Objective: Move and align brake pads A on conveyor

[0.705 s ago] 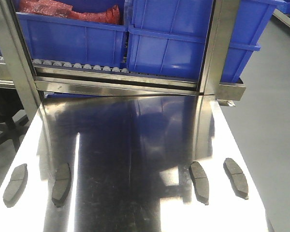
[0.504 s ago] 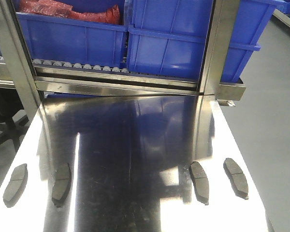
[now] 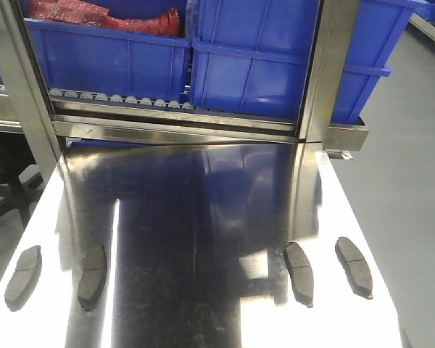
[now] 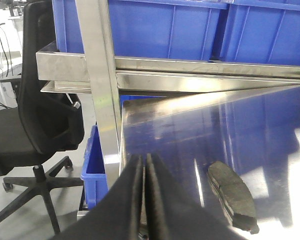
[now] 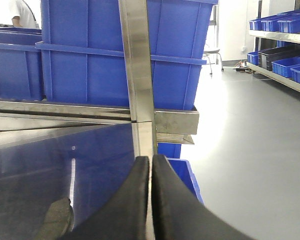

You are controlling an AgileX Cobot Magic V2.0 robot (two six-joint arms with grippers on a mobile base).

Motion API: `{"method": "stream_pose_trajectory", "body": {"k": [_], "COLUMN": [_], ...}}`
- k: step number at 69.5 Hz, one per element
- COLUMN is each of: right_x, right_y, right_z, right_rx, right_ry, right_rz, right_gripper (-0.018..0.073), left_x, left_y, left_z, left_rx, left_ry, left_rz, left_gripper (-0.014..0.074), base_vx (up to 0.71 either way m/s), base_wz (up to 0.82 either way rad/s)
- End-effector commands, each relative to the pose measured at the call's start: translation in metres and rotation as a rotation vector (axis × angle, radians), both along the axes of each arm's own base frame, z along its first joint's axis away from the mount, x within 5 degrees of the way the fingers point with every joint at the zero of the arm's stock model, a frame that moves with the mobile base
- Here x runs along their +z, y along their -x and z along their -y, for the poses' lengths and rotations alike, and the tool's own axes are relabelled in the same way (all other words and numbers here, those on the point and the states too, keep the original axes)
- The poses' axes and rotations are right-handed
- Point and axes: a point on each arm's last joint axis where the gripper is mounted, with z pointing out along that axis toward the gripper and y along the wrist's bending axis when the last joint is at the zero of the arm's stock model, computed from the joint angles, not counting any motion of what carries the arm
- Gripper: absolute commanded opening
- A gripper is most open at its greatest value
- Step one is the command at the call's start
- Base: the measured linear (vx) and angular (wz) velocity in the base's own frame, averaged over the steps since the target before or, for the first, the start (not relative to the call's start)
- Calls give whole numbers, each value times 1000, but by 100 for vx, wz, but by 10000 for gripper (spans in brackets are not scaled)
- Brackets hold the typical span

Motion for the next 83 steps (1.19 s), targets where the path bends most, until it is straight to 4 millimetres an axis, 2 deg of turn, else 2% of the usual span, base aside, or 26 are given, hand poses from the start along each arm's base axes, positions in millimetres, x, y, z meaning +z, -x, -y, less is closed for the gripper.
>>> {"method": "stream_pose_trajectory", "body": {"k": [1, 20, 40, 46, 54, 65, 75, 83], "right_x": [6, 6, 6, 6, 6, 6, 6, 6], "right_y": [1, 1, 1, 1, 1, 1, 1, 1], "right_z": [0, 0, 0, 0, 0, 0, 0, 0], "right_rx": [-5, -5, -5, -5, -5, -5, -5, -5], "right_ry": [10, 10, 10, 10, 10, 10, 10, 10], "right_rz": [81, 81, 81, 81, 81, 81, 81, 81], "right_gripper": [-4, -4, -4, -4, -4, -4, -4, -4], "left_x": [-2, 2, 17, 33, 77, 127, 145, 145], "left_y": [-1, 0, 1, 3, 9, -3, -23, -33], "left_z": [0, 0, 1, 1, 0, -1, -1, -1], "left_rx": [-2, -3, -12, -11, -4, 9, 14, 13], "left_ry": [11, 11, 22, 48, 46, 8, -19, -19], "left_rz": [55, 82, 232, 255, 250, 74, -112, -153], "left_gripper": [-6, -6, -6, -6, -6, -6, -6, -4], "base_vx": [0, 0, 0, 0, 0, 0, 0, 0], "base_wz": [0, 0, 0, 0, 0, 0, 0, 0]}}
